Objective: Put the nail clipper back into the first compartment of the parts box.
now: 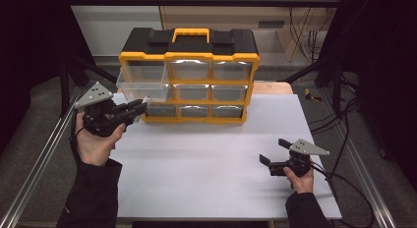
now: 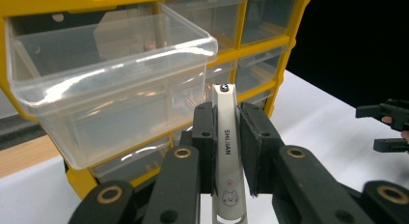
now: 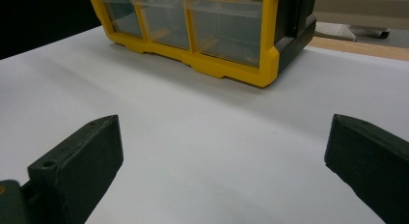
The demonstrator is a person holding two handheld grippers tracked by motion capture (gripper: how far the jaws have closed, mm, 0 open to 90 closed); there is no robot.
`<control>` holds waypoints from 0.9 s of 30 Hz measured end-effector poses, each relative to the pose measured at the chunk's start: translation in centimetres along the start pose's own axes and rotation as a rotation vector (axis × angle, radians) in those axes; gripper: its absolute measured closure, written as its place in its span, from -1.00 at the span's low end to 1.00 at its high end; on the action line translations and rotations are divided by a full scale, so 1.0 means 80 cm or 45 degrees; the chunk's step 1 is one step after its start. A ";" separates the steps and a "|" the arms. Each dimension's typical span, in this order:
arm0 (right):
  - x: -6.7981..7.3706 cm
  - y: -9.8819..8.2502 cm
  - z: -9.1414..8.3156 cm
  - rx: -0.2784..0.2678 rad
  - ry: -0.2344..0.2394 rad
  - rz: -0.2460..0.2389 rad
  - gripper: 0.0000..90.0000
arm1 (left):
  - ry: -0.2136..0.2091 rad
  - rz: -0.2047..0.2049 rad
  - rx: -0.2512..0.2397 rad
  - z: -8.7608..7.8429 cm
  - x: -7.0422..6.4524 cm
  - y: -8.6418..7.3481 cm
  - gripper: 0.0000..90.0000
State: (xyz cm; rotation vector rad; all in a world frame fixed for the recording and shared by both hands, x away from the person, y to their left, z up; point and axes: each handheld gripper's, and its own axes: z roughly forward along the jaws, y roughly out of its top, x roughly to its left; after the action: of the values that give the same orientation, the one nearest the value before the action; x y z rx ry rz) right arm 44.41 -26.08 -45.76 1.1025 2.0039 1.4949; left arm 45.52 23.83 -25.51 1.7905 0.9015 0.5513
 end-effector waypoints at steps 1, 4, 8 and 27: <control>0.000 0.000 0.000 -0.001 0.000 -0.002 -0.99 | -0.004 -0.002 0.000 0.000 0.000 0.002 0.70; 0.000 0.000 0.000 0.000 -0.002 -0.001 -0.99 | 0.012 0.003 -0.005 0.000 0.002 0.007 0.70; 0.000 0.000 0.000 0.001 0.000 0.000 -0.99 | 0.023 0.000 -0.010 0.000 0.004 0.017 0.70; 0.000 0.000 0.000 0.001 0.001 0.000 -0.99 | 0.082 -0.042 -0.026 0.004 0.023 0.050 0.70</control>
State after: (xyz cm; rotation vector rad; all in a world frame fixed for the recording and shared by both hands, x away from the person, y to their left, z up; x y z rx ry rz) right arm 44.41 -26.08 -45.76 1.1023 2.0052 1.4947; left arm 48.19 24.28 -22.03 1.7449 0.9644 0.5981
